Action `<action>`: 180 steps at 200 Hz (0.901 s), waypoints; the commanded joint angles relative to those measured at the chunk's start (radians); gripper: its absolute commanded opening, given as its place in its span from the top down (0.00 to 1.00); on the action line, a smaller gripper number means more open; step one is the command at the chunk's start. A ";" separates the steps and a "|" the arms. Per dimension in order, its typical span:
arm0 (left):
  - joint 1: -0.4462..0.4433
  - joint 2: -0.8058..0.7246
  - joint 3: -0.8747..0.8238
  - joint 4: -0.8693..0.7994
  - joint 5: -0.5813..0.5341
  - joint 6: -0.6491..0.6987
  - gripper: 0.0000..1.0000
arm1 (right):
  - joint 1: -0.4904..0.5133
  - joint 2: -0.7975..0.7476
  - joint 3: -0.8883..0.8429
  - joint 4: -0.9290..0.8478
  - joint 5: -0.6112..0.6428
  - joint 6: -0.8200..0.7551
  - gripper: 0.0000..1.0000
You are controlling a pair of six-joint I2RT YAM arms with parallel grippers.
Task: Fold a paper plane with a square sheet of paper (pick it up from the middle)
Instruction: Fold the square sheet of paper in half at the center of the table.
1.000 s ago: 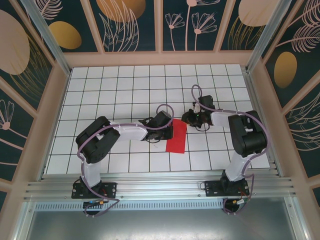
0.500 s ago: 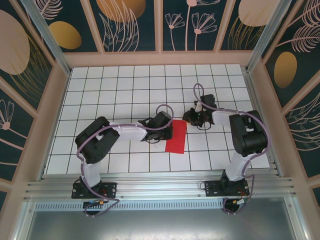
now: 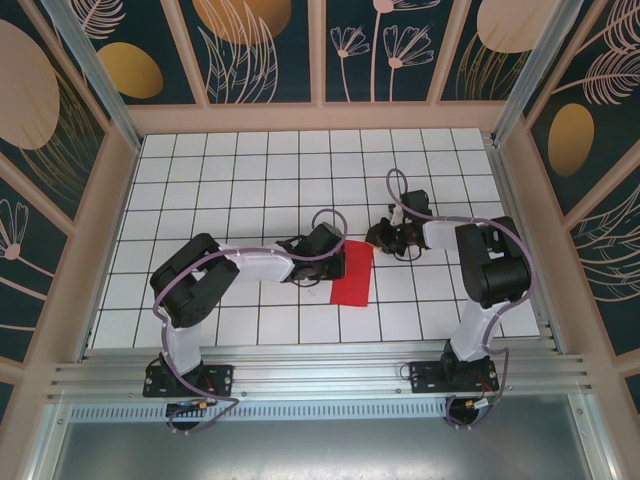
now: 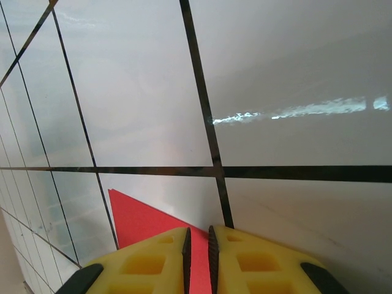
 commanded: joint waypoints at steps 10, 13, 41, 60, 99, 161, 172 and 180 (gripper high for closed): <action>-0.001 0.020 -0.045 -0.146 -0.025 0.013 1.00 | -0.001 -0.102 0.016 -0.045 -0.003 -0.016 0.80; -0.001 0.020 -0.045 -0.145 -0.025 0.013 1.00 | -0.001 -0.111 0.013 -0.042 -0.008 -0.015 0.80; -0.001 0.028 -0.036 -0.133 -0.010 0.014 1.00 | 0.008 -0.159 -0.026 -0.016 -0.053 -0.002 0.80; -0.001 0.035 -0.030 -0.132 -0.011 0.014 1.00 | 0.014 -0.148 -0.052 0.003 -0.041 0.004 0.80; -0.001 0.030 -0.036 -0.132 -0.009 0.013 1.00 | 0.012 -0.047 -0.050 0.054 -0.048 0.008 0.80; -0.001 0.028 -0.039 -0.132 -0.010 0.011 1.00 | -0.004 -0.030 -0.073 0.037 -0.043 -0.023 0.81; -0.001 0.025 -0.039 -0.132 -0.012 0.011 1.00 | -0.003 -0.065 -0.070 0.036 -0.062 -0.025 0.81; -0.001 0.027 -0.039 -0.132 -0.012 0.011 1.00 | -0.004 -0.089 -0.063 0.032 -0.066 -0.026 0.80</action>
